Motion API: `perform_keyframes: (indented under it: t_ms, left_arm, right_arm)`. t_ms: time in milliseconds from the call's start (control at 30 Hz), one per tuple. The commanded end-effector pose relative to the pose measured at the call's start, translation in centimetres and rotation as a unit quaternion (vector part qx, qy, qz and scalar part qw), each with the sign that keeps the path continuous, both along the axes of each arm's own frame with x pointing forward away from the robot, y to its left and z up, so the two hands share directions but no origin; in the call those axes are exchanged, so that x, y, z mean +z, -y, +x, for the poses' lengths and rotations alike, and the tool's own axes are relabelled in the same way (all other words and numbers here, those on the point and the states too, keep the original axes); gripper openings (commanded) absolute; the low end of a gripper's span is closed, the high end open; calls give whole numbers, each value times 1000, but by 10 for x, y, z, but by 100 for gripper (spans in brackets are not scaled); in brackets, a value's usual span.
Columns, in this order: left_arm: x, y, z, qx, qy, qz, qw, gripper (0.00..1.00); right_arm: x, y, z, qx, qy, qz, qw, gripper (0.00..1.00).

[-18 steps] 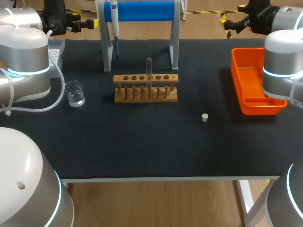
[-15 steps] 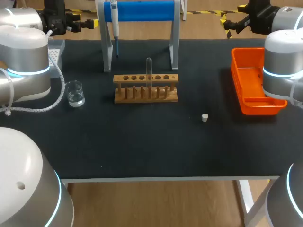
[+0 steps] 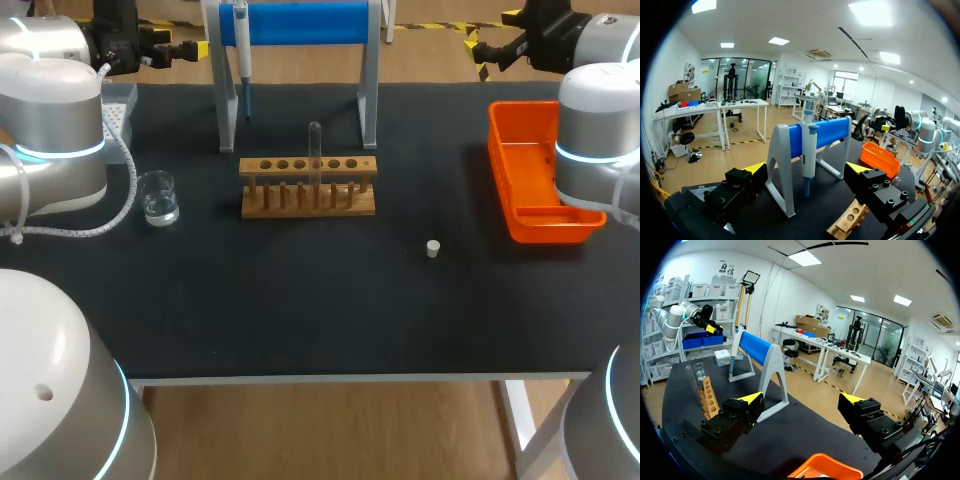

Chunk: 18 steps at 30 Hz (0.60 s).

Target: Invert the test tube, pick up the pipette, mount the tip to pipette, aspirate from beaker and dispense into the tube, eject the tip, return the pipette, and cap with the stopper.

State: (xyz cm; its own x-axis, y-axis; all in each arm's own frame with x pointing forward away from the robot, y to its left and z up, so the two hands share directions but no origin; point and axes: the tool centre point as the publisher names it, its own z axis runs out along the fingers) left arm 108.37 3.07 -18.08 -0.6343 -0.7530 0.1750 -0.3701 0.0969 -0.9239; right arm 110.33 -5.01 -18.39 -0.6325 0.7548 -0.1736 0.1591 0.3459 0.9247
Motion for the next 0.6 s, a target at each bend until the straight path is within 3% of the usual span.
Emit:
perform_keyframes:
  t_ms: [33,100,300,600]
  left_arm:
    - [-1,0,0,1,1,0,1000,100]
    - [-1,0,0,1,1,0,1000,100]
    - [-1,0,0,1,1,0,1000,100]
    - [-1,0,0,1,1,0,1000,100]
  right_arm:
    - [0,0,0,0,0,0,1000,100]
    - [0,0,-6,8,0,4,1000,100]
    - [1,-2,-53,60,5,20,998,100]
    - [-17,-8,-141,118,3,32,992,100]
